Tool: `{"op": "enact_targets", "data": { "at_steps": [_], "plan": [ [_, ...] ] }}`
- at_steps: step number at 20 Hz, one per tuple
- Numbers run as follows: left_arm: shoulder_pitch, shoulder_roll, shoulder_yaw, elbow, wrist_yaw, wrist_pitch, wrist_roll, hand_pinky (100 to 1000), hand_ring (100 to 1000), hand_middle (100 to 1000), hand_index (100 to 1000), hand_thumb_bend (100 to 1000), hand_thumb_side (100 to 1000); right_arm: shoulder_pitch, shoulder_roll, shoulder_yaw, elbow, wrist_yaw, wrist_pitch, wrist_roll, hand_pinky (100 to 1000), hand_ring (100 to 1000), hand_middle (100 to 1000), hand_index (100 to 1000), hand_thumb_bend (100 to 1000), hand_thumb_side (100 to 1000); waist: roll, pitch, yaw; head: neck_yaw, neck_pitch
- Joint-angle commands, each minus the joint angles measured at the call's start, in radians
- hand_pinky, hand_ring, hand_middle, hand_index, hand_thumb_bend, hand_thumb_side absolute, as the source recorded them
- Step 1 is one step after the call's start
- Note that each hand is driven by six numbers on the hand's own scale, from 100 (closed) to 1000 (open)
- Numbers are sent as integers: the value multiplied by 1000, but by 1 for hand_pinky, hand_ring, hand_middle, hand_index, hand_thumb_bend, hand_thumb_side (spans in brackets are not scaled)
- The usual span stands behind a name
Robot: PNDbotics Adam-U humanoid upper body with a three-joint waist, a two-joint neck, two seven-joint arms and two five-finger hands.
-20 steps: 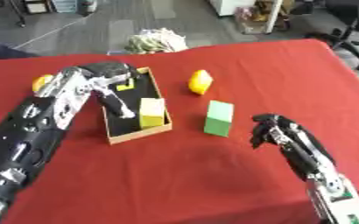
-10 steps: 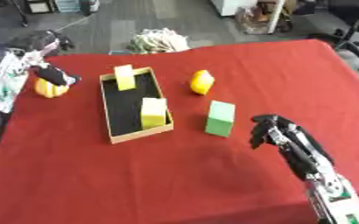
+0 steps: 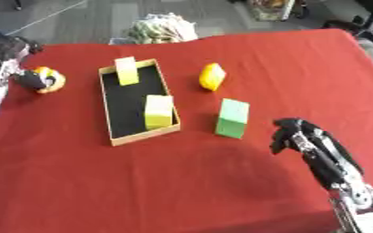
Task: Pick up objects on the table and place them in the box.
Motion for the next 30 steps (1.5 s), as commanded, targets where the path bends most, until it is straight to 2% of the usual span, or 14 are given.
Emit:
{"op": "enact_targets", "data": {
  "at_steps": [1,4,8,11,15,20,21,23,27,30],
  "plan": [
    [-11,46,13,-2,7,14,9,775,685,727,839,391,242,-17,-22,-1,-27,0,-1,2,494,528,522,732,100,666,17,6,-9,30,-33],
    [-5,45,12,11,3,22,-12,766,677,717,839,408,258,-22,-23,-2,-28,1,-1,1,494,529,522,732,100,666,20,16,-21,43,-41],
    [-2,51,9,30,-22,7,-111,769,683,723,842,448,275,-24,-24,-7,-29,3,-1,-3,494,529,523,732,100,661,22,18,-25,49,-37],
    [-4,61,13,23,-47,1,-168,732,632,667,805,431,267,-23,-24,-8,-28,6,0,-5,495,529,523,732,100,664,24,17,-21,51,-37],
    [5,64,16,20,-77,0,-194,693,580,595,749,421,235,-22,-23,-8,-26,9,0,-5,495,529,523,732,100,665,25,15,-19,50,-38],
    [13,63,24,19,-121,9,-144,603,483,480,650,371,200,-20,-23,-9,-22,12,1,-7,494,529,523,732,100,664,22,14,-17,48,-37],
    [13,63,27,16,-120,12,-124,561,440,426,596,318,184,-20,-23,-9,-22,12,1,-8,494,529,524,732,100,662,21,13,-16,46,-36],
    [13,63,31,6,-105,16,-78,533,410,390,562,276,170,-19,-22,-9,-20,14,1,-9,494,529,523,731,100,663,21,11,-15,43,-34],
    [3,72,16,-56,-40,3,-4,512,385,358,533,211,147,-14,-24,-10,-15,21,4,-13,494,529,523,731,100,662,21,3,-10,40,-28],
    [-14,78,-16,-149,17,-23,16,513,385,356,532,189,142,-11,-25,-11,-14,22,4,-14,494,529,523,731,100,663,23,-3,-8,38,-27]
  ]
}}
